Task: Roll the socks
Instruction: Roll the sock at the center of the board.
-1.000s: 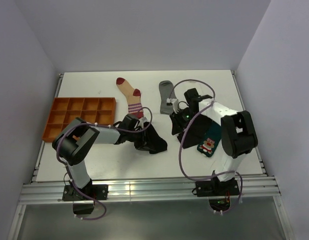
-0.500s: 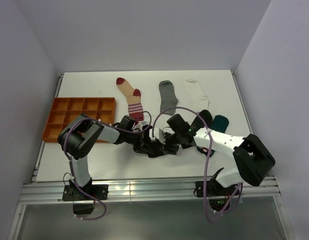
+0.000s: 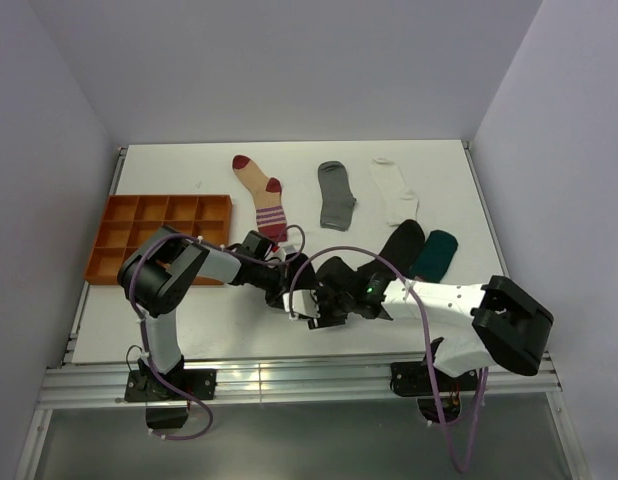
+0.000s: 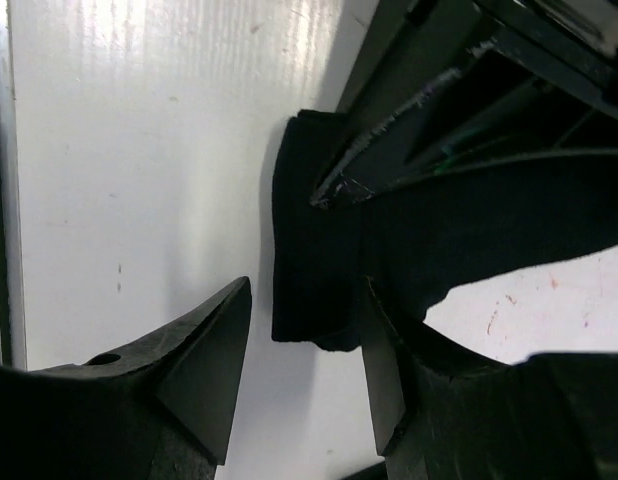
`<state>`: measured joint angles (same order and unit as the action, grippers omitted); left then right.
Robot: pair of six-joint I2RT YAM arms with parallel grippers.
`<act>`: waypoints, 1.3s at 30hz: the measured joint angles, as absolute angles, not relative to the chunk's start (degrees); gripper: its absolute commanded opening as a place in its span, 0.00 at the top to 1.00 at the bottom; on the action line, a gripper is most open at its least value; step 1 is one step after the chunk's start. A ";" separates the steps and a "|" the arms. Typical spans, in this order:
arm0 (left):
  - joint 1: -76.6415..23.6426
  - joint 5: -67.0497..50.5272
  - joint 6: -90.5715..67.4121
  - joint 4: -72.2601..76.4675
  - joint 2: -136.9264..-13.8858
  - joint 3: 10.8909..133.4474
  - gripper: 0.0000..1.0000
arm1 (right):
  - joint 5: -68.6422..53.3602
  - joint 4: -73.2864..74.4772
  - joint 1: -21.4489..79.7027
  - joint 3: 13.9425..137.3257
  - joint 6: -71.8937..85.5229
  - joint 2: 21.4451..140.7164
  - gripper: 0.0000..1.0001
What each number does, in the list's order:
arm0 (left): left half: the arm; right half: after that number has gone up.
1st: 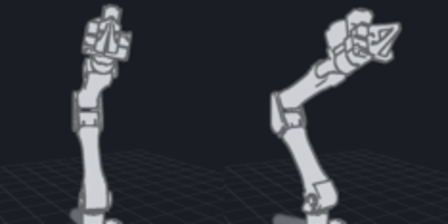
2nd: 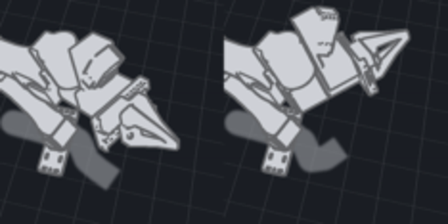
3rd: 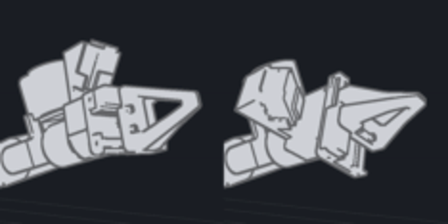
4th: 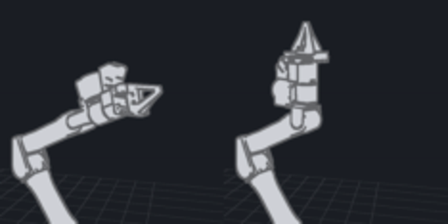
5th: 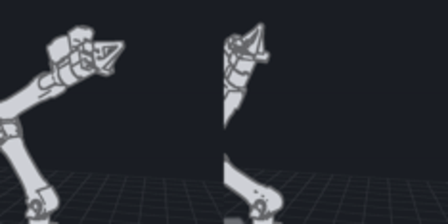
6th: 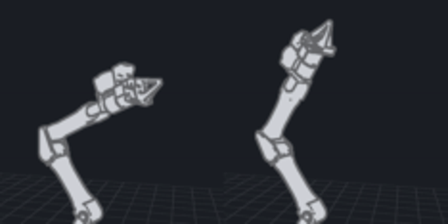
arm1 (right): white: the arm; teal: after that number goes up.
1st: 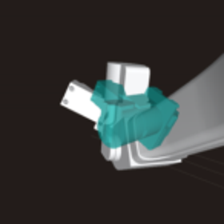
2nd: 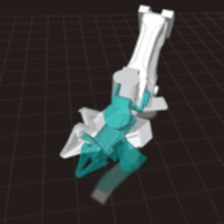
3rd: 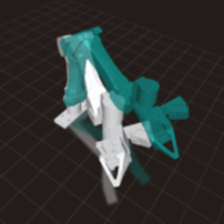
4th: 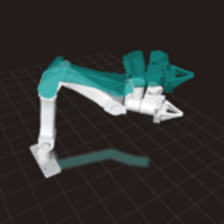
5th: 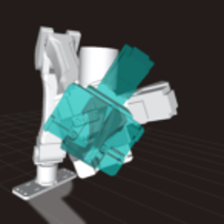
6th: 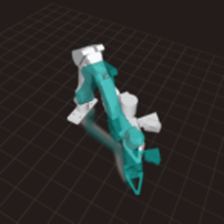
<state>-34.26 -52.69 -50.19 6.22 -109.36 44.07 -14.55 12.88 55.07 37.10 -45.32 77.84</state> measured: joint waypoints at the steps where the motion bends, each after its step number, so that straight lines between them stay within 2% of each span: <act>1: -34.26 -52.69 -49.95 5.85 -109.36 44.16 1.00 | -14.11 12.62 55.72 37.10 -45.47 78.04 0.46; 3: -34.24 -52.77 -49.36 4.84 -109.36 44.42 1.00 | -13.13 12.14 56.77 37.10 -45.56 78.81 0.47; 4: -34.24 -52.84 -49.17 4.56 -109.36 44.51 1.00 | -12.75 11.90 57.12 37.15 -45.63 79.42 0.52; 9: -34.22 -52.99 -48.25 3.14 -109.36 44.82 1.00 | -10.04 11.31 58.33 39.00 -45.95 83.88 0.59; 12: -34.13 -53.15 -47.40 2.31 -109.36 45.06 1.00 | -8.88 11.57 58.41 40.80 -45.80 86.11 0.71; 13: -34.09 -53.17 -47.09 2.00 -109.36 45.15 1.00 | -8.60 11.86 58.43 41.21 -45.67 86.50 0.78; 16: -34.04 -52.99 -45.67 0.25 -109.34 45.87 0.87 | -8.47 13.28 58.52 42.39 -45.39 87.24 0.83; 21: -34.04 -50.33 -43.48 -3.36 -108.05 47.11 0.66 | -12.01 19.03 56.66 46.28 -44.64 89.12 0.86; 24: -34.28 -47.64 -42.85 -4.91 -106.28 47.86 0.60 | -15.94 22.06 54.30 47.22 -44.62 89.19 0.86; 31: -33.69 -38.52 -43.64 -3.66 -102.17 47.77 0.62 | -25.76 30.79 46.48 50.57 -45.23 91.46 0.85; 39: -33.08 -27.70 -45.39 1.67 -96.77 42.78 0.69 | -36.67 48.16 39.81 64.55 -49.89 105.23 0.85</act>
<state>-33.08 -27.70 -45.39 1.67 -96.77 42.78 -36.67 48.16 39.81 64.55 -49.89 105.23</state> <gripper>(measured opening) 0.318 0.219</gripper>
